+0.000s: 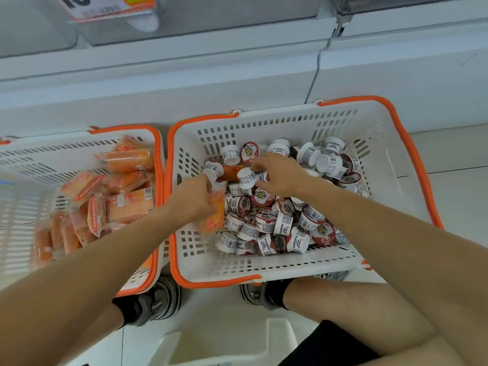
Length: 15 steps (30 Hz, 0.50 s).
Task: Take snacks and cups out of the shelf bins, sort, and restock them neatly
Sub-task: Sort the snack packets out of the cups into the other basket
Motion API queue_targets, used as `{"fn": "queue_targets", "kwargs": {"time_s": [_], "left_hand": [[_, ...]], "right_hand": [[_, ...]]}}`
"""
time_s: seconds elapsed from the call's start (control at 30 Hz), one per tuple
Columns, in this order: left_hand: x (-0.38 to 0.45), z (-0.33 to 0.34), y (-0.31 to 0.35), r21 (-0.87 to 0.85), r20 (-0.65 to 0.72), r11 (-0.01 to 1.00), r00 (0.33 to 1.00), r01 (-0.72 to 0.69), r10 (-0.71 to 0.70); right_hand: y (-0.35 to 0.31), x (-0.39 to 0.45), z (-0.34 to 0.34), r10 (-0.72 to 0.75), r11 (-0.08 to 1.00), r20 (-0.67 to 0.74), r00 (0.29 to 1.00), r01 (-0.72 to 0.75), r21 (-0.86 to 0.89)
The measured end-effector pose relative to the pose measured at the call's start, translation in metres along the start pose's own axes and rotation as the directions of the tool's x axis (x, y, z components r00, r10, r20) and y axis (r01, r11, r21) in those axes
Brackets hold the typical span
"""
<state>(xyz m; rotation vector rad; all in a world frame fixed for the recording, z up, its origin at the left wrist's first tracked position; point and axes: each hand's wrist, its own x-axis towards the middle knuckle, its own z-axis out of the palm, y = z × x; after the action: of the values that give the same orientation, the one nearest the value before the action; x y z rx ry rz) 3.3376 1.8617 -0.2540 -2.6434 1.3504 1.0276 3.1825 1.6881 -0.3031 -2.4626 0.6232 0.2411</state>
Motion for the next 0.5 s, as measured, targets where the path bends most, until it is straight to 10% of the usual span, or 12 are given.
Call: {"fn": "queue_targets", "kwargs": {"time_s": [0.23, 0.5], "left_hand": [[-0.045, -0.055, -0.028, -0.289, -0.212, 0.955, 0.977, -0.070, 0.007], [-0.044, -0.054, -0.070, -0.537, -0.201, 0.840, 0.979, -0.083, -0.032]], "right_hand": [[-0.034, 0.051, 0.025, -0.116, 0.992, 0.045, 0.992, 0.118, -0.037], [-0.042, 0.076, 0.019, -0.080, 0.768, 0.144, 0.986, 0.153, -0.621]]}}
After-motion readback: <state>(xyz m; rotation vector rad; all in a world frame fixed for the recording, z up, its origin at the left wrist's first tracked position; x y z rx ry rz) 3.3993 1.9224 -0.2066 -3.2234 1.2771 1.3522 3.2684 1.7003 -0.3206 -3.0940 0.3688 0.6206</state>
